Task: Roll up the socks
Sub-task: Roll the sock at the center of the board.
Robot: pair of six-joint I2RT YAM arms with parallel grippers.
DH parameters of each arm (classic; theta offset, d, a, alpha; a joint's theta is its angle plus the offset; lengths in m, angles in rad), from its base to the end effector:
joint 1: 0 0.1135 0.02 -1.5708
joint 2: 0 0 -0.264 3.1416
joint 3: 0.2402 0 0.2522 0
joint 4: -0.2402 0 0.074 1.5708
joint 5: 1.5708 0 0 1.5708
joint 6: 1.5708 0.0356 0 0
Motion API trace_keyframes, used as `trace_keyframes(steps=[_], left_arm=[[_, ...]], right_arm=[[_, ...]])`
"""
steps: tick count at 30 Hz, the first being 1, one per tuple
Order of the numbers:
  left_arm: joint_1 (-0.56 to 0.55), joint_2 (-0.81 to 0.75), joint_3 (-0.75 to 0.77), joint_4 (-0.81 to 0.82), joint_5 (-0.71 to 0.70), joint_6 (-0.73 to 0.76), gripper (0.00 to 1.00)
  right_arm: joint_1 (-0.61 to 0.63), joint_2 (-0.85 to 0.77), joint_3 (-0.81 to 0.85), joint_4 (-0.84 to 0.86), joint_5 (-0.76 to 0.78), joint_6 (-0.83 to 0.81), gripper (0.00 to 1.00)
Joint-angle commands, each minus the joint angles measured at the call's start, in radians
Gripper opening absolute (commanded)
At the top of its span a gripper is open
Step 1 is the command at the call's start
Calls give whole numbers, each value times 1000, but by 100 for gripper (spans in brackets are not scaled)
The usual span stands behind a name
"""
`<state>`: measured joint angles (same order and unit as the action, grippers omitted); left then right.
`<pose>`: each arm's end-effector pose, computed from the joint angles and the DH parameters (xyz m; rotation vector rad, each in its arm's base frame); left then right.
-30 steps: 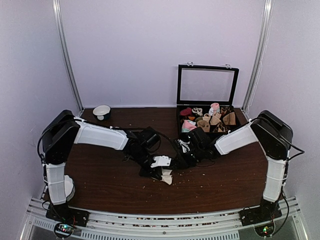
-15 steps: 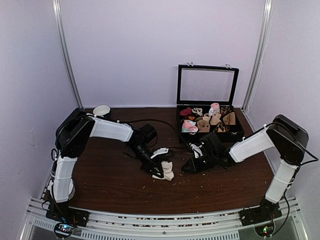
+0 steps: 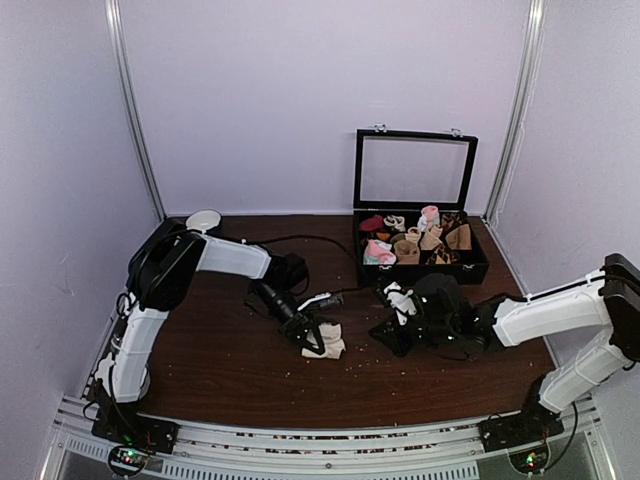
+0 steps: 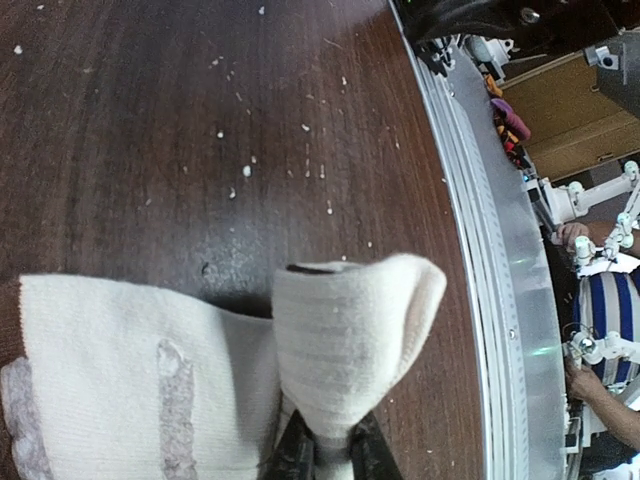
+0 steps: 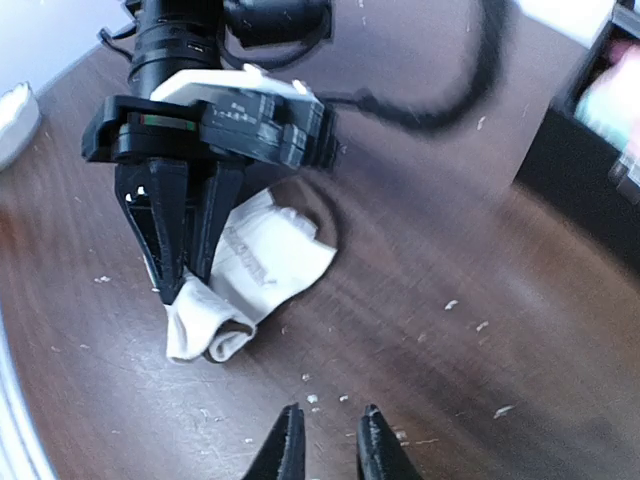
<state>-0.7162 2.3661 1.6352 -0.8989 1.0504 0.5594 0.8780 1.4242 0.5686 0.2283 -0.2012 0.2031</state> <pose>0.3007 -0.3027 0.0879 -1.5185 -2.1238 1.5021 0.1705 0.2165 0.1652 -0.8751 2.1357 0.8046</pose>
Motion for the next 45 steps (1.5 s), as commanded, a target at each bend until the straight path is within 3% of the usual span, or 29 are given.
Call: trace_keyframes(steps=[1,2,3,6,7,9,11,19,30,36,38,40,41,42,43,44,45], left_arm=[[15,85,-7,-99,-98,20,7],[15,88,-3,-106,-96,25,7],[14,88,-2,-110,-96,28,7],[16,90,10,-122,-94,32,7],[17,93,17,-130,-90,38,7],[18,95,23,-136,-81,44,7],[20,100,28,-146,-65,51,8],[23,118,38,-189,-42,113,8],[23,112,30,-193,-57,137,8],[24,97,17,-195,-46,152,8],[26,79,13,-194,-44,167,9],[27,58,6,-194,-41,185,12],[27,45,-3,-187,-45,187,18],[27,27,-13,-175,-50,188,33],[27,5,-28,-160,-58,188,89],[27,-25,-56,-133,-77,185,97],[29,-59,-90,-91,-98,169,98]], right_arm=[[148,-107,53,-129,593,-155,24],[160,-131,47,-118,646,-179,64],[160,-140,42,-111,674,-184,96],[155,-101,43,-103,807,-40,100],[144,-102,38,-110,714,-7,100],[127,-114,-6,-6,396,-44,100],[128,-92,-51,120,184,-88,100],[133,117,32,248,-222,-171,81],[80,386,224,201,-307,-202,59],[53,430,253,156,-358,-202,37],[46,442,260,135,-378,-207,26],[41,454,265,115,-392,-203,9],[39,464,273,97,-395,-198,2],[37,472,288,67,-397,-192,0],[35,481,313,29,-391,-184,0],[34,490,329,-2,-385,-170,0],[33,501,342,-30,-382,-158,0]])
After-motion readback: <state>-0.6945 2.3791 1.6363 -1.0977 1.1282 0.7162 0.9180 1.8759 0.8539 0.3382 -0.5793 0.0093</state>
